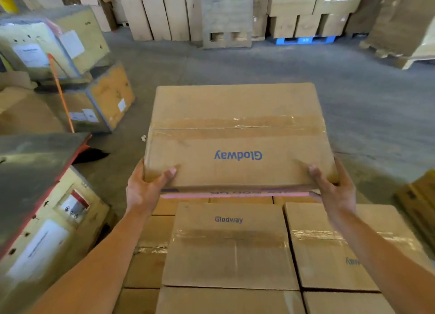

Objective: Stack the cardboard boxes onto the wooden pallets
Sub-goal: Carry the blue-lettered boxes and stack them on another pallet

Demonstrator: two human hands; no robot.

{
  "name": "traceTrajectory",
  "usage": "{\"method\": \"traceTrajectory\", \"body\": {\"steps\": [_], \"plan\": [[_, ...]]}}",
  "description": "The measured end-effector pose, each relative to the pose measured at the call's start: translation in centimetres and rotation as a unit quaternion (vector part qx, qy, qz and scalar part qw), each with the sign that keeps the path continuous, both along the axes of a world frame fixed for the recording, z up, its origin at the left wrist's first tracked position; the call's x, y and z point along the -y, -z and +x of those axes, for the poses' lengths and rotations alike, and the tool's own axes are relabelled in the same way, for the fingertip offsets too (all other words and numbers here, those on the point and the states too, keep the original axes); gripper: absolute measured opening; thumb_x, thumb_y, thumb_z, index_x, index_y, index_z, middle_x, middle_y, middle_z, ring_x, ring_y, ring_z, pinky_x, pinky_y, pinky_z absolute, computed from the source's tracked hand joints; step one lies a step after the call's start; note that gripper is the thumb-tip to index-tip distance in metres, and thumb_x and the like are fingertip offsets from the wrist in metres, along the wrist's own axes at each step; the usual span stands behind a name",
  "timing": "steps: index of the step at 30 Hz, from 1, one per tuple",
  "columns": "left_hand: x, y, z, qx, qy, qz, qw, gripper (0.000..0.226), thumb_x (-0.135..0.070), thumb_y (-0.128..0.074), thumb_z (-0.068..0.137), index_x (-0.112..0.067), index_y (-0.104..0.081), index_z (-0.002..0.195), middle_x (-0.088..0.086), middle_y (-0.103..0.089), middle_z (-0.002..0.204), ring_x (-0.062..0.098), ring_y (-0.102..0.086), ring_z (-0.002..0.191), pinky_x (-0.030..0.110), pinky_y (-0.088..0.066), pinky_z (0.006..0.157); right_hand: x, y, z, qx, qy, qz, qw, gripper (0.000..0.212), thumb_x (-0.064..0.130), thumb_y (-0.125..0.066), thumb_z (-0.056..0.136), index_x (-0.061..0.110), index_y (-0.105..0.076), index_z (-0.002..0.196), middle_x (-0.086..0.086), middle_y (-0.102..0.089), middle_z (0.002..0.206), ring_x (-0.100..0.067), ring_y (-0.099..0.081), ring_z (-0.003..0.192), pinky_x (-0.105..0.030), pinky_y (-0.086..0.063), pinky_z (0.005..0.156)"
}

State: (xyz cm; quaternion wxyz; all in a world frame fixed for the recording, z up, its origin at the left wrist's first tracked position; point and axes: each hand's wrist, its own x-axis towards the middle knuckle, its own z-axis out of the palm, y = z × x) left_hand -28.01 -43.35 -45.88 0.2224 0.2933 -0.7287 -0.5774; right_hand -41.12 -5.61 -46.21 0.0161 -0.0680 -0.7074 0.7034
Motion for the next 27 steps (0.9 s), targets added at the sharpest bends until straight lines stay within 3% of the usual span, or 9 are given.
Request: {"method": "traceTrajectory", "body": {"steps": [2,4,10,13,16,19,22,25,27], "plan": [[1.8,3.2,-2.0,0.008,0.003,-0.006,1.000,0.075,-0.067,-0.082,0.054,-0.039,-0.058,0.119,-0.012,-0.070,0.110,0.017,-0.066,0.105,0.048,-0.057,0.094,1.7,2.8,-1.3,0.001,0.014,0.025,1.000,0.063,0.070,-0.081,0.061,0.075,-0.047,0.114,0.027,-0.064,0.109,-0.013,-0.067,0.108,-0.044,-0.061,0.083],[3.2,6.5,-3.7,0.009,0.001,-0.011,1.000,0.075,-0.066,-0.081,0.058,-0.036,-0.059,0.123,-0.012,-0.069,0.110,0.015,-0.066,0.104,0.047,-0.056,0.094,2.9,5.6,-2.9,-0.006,0.015,0.036,0.999,0.071,0.075,-0.081,0.058,0.066,-0.053,0.123,0.020,-0.068,0.115,-0.012,-0.068,0.109,-0.042,-0.061,0.081],[6.2,15.2,-7.8,-0.013,0.000,0.001,1.000,0.065,-0.050,-0.085,0.073,-0.027,-0.061,0.129,-0.009,-0.072,0.111,0.009,-0.067,0.102,0.046,-0.058,0.093,6.7,11.9,-7.9,-0.016,0.012,0.043,0.999,0.064,0.041,-0.077,0.084,0.039,-0.050,0.142,0.024,-0.067,0.108,0.004,-0.067,0.094,-0.030,-0.060,0.074],[7.1,19.2,-9.3,-0.019,-0.002,0.022,1.000,0.063,-0.051,-0.086,0.070,-0.028,-0.063,0.123,-0.008,-0.074,0.109,0.011,-0.070,0.101,0.048,-0.058,0.091,8.0,15.7,-9.7,-0.010,0.011,0.049,0.999,0.064,0.037,-0.075,0.087,0.035,-0.048,0.146,0.024,-0.065,0.108,0.010,-0.067,0.087,-0.025,-0.058,0.067],[7.7,23.0,-10.6,-0.003,0.022,0.029,0.999,0.057,-0.049,-0.085,0.075,-0.031,-0.062,0.123,-0.011,-0.075,0.108,0.010,-0.071,0.101,0.048,-0.058,0.091,8.2,19.8,-10.9,0.003,0.018,0.052,0.998,0.068,0.040,-0.076,0.086,0.034,-0.048,0.148,0.023,-0.068,0.110,0.008,-0.068,0.090,-0.034,-0.058,0.076],[7.5,26.6,-11.9,0.017,0.059,0.023,0.998,0.057,-0.048,-0.082,0.079,-0.029,-0.061,0.129,-0.008,-0.073,0.115,0.009,-0.069,0.104,0.031,-0.054,0.090,7.4,23.9,-11.7,0.024,0.030,0.072,0.997,0.062,0.041,-0.077,0.085,0.037,-0.052,0.142,0.026,-0.072,0.101,0.002,-0.070,0.095,-0.044,-0.057,0.089],[7.6,29.5,-12.9,0.061,0.083,-0.030,0.994,0.053,-0.048,-0.076,0.085,-0.025,-0.061,0.131,-0.010,-0.071,0.116,-0.009,-0.064,0.096,0.005,-0.047,0.076,6.5,27.1,-12.3,0.036,0.028,0.129,0.991,0.062,0.050,-0.077,0.083,0.043,-0.052,0.139,0.028,-0.071,0.102,-0.005,-0.069,0.099,-0.047,-0.055,0.095],[8.6,31.9,-13.8,0.111,0.086,-0.034,0.990,0.076,-0.067,-0.076,0.074,-0.024,-0.060,0.135,-0.008,-0.069,0.122,0.007,-0.065,0.107,0.026,-0.053,0.094,6.1,29.2,-13.2,0.050,0.001,0.292,0.955,0.074,0.061,-0.072,0.082,0.029,-0.051,0.145,0.014,-0.063,0.123,-0.015,-0.059,0.112,-0.034,-0.046,0.099],[8.8,33.2,-14.1,0.146,0.085,-0.015,0.986,0.073,-0.062,-0.078,0.073,-0.023,-0.062,0.132,-0.005,-0.069,0.121,0.018,-0.065,0.113,0.040,-0.052,0.099,5.8,30.7,-13.7,0.070,-0.033,0.380,0.922,0.075,0.067,-0.067,0.081,0.025,-0.054,0.142,0.000,-0.064,0.128,-0.026,-0.058,0.118,-0.039,-0.045,0.098]]}}
